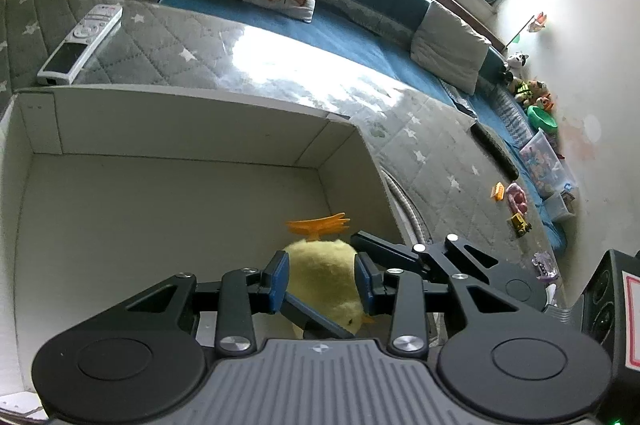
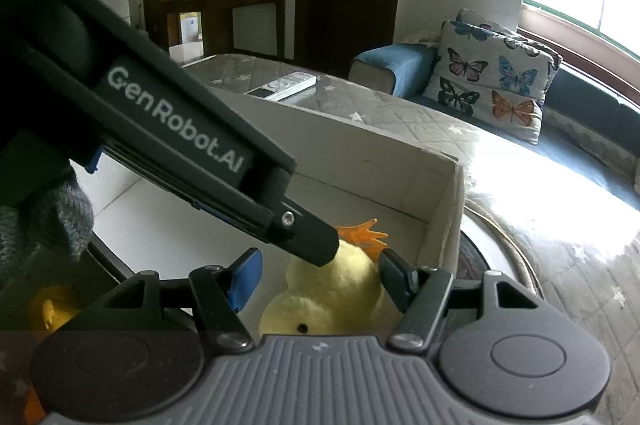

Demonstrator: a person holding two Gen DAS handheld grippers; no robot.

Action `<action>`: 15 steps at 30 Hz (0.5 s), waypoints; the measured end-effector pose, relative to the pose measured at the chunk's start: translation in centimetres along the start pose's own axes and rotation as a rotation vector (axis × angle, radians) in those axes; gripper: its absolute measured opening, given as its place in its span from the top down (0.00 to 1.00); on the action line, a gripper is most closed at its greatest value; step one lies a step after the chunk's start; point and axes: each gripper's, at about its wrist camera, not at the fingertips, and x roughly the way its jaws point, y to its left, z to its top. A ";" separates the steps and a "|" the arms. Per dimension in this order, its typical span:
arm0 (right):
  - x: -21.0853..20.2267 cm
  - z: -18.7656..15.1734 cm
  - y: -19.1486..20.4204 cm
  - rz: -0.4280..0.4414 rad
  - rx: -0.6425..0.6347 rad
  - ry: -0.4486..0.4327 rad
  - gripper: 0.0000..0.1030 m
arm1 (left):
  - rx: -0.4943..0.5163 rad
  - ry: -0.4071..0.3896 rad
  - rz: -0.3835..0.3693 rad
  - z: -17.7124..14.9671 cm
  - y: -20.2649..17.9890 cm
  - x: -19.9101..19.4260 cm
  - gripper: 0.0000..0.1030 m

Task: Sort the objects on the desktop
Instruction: 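Carry the plush chick with the left gripper over the cardboard box, then lower the chick into the box and open the left gripper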

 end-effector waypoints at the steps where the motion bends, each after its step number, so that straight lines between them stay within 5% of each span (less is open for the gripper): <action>1: -0.1 0.1 -0.2 -0.001 0.003 -0.004 0.36 | 0.005 -0.006 0.003 -0.1 -0.2 -0.2 0.63; 15: -5.4 -1.0 -0.7 -0.023 0.032 -0.081 0.35 | 0.091 -0.071 0.032 -2.1 -3.4 -3.4 0.63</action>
